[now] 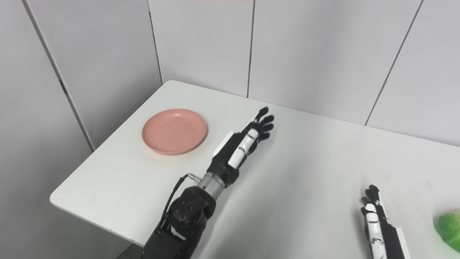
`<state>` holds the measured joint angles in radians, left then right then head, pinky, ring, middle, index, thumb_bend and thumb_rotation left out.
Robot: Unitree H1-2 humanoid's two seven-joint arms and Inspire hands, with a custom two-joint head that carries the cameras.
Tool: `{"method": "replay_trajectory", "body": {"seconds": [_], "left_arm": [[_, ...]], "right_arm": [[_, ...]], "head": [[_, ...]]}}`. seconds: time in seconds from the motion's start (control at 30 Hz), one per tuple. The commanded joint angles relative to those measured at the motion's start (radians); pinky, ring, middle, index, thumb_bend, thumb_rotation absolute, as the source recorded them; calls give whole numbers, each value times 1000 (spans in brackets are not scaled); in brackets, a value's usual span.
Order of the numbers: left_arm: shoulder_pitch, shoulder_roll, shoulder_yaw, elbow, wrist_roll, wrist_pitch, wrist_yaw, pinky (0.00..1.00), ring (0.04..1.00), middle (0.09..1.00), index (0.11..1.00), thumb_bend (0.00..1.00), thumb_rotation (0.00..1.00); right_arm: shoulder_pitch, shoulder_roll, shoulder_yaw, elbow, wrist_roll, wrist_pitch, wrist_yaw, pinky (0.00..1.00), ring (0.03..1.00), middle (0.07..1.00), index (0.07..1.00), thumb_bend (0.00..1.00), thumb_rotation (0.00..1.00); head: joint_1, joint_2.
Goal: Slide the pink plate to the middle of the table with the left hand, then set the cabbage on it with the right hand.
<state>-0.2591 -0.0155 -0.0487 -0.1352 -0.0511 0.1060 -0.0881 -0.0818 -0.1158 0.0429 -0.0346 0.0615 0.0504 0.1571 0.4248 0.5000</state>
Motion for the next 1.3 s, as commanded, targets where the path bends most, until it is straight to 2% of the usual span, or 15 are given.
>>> {"method": "replay_trajectory", "body": {"seconds": [0.0,0.1,0.27,0.37,0.63,0.8,1.07,1.27], "left_arm": [[-56,23,30,-63,-32,26,1,952,945,961,962,545,1000],[-87,32,62,-108,-24,71,23,946,919,933,935,553,1000],[-134,58,119,-136,-14,76,59,916,910,917,908,518,1000],[-169,96,165,-136,-26,81,69,914,915,922,915,508,1000],[-202,202,260,-64,-38,66,81,902,909,922,917,495,1000],[-212,268,318,-4,-64,57,83,929,911,918,913,499,1000],[-214,328,396,49,-119,52,96,947,942,934,921,475,1000],[-203,364,433,73,-156,70,91,975,965,956,946,474,1000]], "right_arm": [[-7,0,1,-10,10,14,8,1000,1000,1000,1000,26,1000],[-7,1,0,-15,12,19,7,1000,1000,1000,1000,29,1000],[-7,3,-4,-13,19,15,5,1000,1000,1000,1000,43,1000],[-8,0,-2,-13,18,13,8,1000,1000,1000,1000,40,1000],[-10,5,-7,-8,16,9,0,1000,1000,1000,1000,47,1000],[-10,2,-6,-10,16,12,3,1000,1000,1000,1000,48,1000],[-8,1,-6,-12,17,12,4,1000,1000,1000,1000,45,1000],[-6,1,-7,-17,19,19,4,1000,1000,1000,1000,53,1000]], "head": [[0,3],[11,13],[12,18],[14,21],[20,19],[20,19],[24,22],[26,22]]}}
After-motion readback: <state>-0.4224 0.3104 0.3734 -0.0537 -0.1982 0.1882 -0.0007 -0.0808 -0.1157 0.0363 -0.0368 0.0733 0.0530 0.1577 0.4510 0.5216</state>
